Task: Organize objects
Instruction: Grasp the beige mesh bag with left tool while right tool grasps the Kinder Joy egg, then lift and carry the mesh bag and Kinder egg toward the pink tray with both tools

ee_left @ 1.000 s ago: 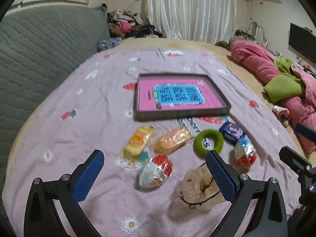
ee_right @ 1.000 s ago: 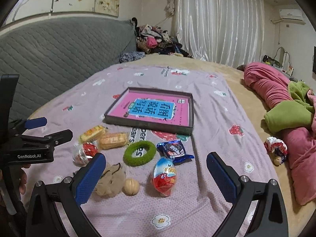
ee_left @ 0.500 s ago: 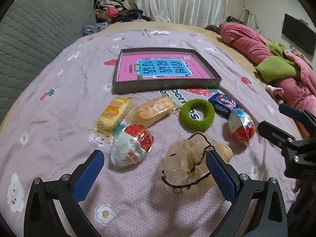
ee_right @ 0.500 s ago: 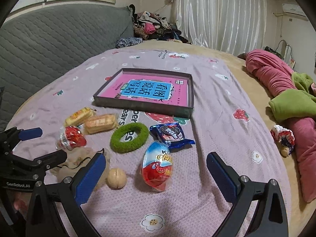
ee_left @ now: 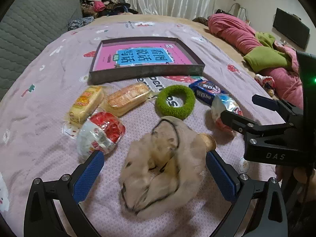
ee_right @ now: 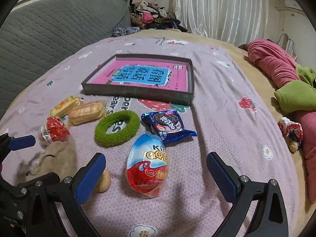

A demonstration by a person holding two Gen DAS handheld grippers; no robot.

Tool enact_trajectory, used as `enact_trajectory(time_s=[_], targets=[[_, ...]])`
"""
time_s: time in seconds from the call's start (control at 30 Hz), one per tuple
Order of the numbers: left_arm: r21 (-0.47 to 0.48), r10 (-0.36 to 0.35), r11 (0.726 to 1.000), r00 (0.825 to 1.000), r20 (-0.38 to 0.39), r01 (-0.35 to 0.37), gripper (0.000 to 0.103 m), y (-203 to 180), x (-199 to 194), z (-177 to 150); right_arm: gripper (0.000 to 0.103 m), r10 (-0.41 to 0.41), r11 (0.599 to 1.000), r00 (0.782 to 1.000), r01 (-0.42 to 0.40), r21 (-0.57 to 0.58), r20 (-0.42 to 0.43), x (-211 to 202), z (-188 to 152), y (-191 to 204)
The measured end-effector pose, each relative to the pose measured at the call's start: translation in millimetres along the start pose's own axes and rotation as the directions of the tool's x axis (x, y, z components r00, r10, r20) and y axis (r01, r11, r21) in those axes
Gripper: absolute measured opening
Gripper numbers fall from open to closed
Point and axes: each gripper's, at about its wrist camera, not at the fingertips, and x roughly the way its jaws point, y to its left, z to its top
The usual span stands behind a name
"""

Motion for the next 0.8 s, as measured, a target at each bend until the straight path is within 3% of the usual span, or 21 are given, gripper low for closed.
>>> enact_trajectory(time_s=[0.3,0.33,0.4,0.5,0.67,0.8], targets=[[-0.009,-0.038,0.999,0.999,-0.036,0.038,0.096,0,14,-7,0.101,0.023,1.0,0.999,-0.023,0.003,-0.043,17,-1,-4],[-0.005,-0.037,0.999,0.999,-0.04,0.037,0.092,-1,15,-7,0.099,0.02,1.0,0.999,-0.02,-0.001,-0.047,18,-1,-3],[-0.002,-0.038,0.999,0.998,-0.056,0.037,0.062,-1,19,-8,0.095,0.023,1.0,0.998,-0.024,-0.009,-0.062,22,-1,-1],[-0.009,-0.054,0.999,0.995,-0.088,0.053,0.057,-1,25,-10,0.086,0.02,1.0,0.996,-0.021,-0.014,-0.084,28,-3,1],[-0.007,-0.056,0.998,0.995,-0.084,0.055,0.043,-3,26,-10,0.059,0.03,1.0,0.996,-0.03,-0.003,-0.085,31,-5,2],[-0.025,-0.083,0.996,0.992,-0.094,0.081,0.032,1,27,-10,0.052,0.076,0.997,0.993,-0.074,0.018,-0.086,32,-4,1]])
